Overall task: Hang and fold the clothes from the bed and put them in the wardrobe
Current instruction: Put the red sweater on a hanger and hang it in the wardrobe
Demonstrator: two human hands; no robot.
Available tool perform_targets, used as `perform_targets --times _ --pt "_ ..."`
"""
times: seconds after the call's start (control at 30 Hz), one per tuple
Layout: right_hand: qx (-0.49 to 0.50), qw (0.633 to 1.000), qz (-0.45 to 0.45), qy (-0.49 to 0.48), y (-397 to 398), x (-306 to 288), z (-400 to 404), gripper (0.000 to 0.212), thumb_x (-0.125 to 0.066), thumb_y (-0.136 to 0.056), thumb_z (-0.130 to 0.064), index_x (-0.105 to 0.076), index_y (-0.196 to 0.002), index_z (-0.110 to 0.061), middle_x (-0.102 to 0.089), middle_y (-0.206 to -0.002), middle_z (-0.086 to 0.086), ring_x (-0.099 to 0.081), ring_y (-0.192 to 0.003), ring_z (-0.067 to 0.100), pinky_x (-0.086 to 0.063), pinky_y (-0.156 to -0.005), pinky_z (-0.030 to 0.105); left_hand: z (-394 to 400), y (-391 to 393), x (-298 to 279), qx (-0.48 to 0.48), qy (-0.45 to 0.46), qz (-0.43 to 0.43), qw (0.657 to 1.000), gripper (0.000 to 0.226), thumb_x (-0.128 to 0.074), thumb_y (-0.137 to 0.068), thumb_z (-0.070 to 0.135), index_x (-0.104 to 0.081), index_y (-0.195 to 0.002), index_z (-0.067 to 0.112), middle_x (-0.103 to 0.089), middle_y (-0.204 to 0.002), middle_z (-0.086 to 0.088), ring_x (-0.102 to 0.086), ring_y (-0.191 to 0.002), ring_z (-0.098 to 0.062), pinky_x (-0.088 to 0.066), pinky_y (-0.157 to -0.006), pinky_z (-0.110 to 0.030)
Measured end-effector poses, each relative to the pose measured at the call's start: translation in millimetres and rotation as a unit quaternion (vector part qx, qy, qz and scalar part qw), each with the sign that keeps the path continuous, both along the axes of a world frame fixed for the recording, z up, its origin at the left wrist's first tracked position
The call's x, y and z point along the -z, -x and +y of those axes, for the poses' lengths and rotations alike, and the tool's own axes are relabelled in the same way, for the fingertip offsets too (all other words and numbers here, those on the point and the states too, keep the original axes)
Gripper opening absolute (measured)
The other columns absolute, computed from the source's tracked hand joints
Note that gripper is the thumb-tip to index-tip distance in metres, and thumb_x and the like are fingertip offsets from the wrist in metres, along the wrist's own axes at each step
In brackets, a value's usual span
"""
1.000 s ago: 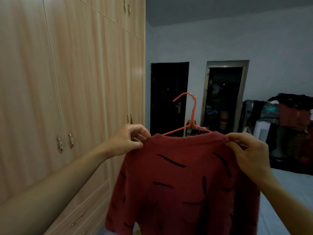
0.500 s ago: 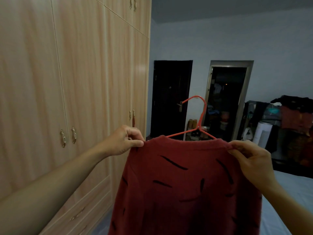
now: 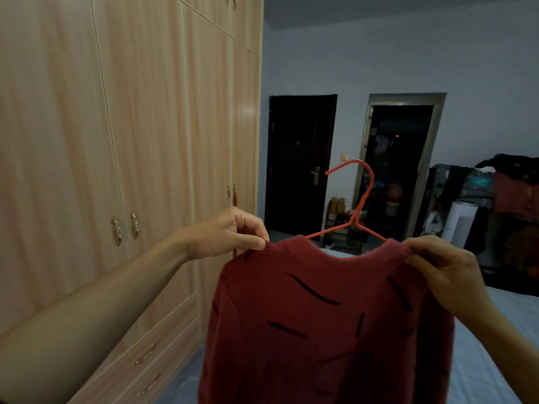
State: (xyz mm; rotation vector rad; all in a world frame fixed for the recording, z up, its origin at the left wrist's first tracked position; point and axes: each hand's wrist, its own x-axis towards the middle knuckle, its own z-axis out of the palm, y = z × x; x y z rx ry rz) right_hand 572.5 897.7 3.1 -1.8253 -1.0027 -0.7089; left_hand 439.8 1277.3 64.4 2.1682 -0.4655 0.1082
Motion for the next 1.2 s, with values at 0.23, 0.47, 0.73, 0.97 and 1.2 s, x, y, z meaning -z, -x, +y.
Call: perform_targets --times 0.23,0.47,0.73,0.97,1.2 --pt "-0.035 0.999 0.002 -0.006 7.7 -0.2 5.7 0.028 -0.067 -0.083 0.004 -0.072 -0.095 -0.021 -0.069 -0.092 -0.012 -0.068 -0.087 0.010 -0.052 -0.081 0.015 -28.0 -3.2 -1.7 0.064 0.039 0.011 0.997 0.008 -0.067 -0.093 0.014 -0.070 -0.094 0.007 -0.064 -0.088 -0.010 -0.057 -0.083 -0.025 -0.046 -0.081 -0.039" --pt "-0.076 0.996 0.039 -0.031 16.8 12.2 17.2 0.032 -0.067 -0.084 0.008 -0.074 -0.093 -0.022 -0.072 -0.091 -0.005 -0.071 -0.085 0.014 -0.055 -0.078 0.020 -47.3 -6.9 9.3 0.060 0.061 -0.005 0.996 0.012 -0.069 -0.091 0.020 -0.071 -0.095 0.009 -0.063 -0.095 -0.026 -0.057 -0.087 -0.032 -0.044 -0.083 -0.051" --pt "-0.088 0.992 0.057 -0.068 22.2 22.8 12.0 0.021 -0.069 -0.084 -0.003 -0.075 -0.095 -0.019 -0.071 -0.091 0.000 -0.070 -0.083 0.019 -0.056 -0.077 0.025 -39.0 1.5 16.5 0.014 0.016 0.004 1.000 0.006 -0.069 -0.090 0.030 -0.072 -0.092 0.025 -0.068 -0.089 0.002 -0.063 -0.082 -0.012 -0.050 -0.075 -0.025" --pt "-0.055 0.992 0.073 -0.082 23.8 26.5 16.3 0.028 -0.069 -0.084 0.005 -0.075 -0.093 -0.020 -0.072 -0.090 -0.002 -0.071 -0.083 0.017 -0.057 -0.078 0.023 -37.9 18.9 20.7 0.012 0.029 0.020 0.999 0.008 -0.072 -0.090 0.021 -0.071 -0.097 0.017 -0.070 -0.082 -0.008 -0.062 -0.068 -0.017 -0.052 -0.060 -0.023" --pt "-0.014 0.989 0.096 -0.108 24.8 25.9 12.4 0.018 -0.073 -0.081 -0.009 -0.075 -0.094 -0.022 -0.075 -0.089 -0.005 -0.073 -0.083 0.013 -0.059 -0.079 0.030 -9.5 42.8 19.4 -0.020 0.045 0.020 0.999 0.017 -0.074 -0.087 0.016 -0.072 -0.104 0.012 -0.073 -0.099 -0.012 -0.069 -0.092 -0.022 -0.056 -0.084 -0.030"
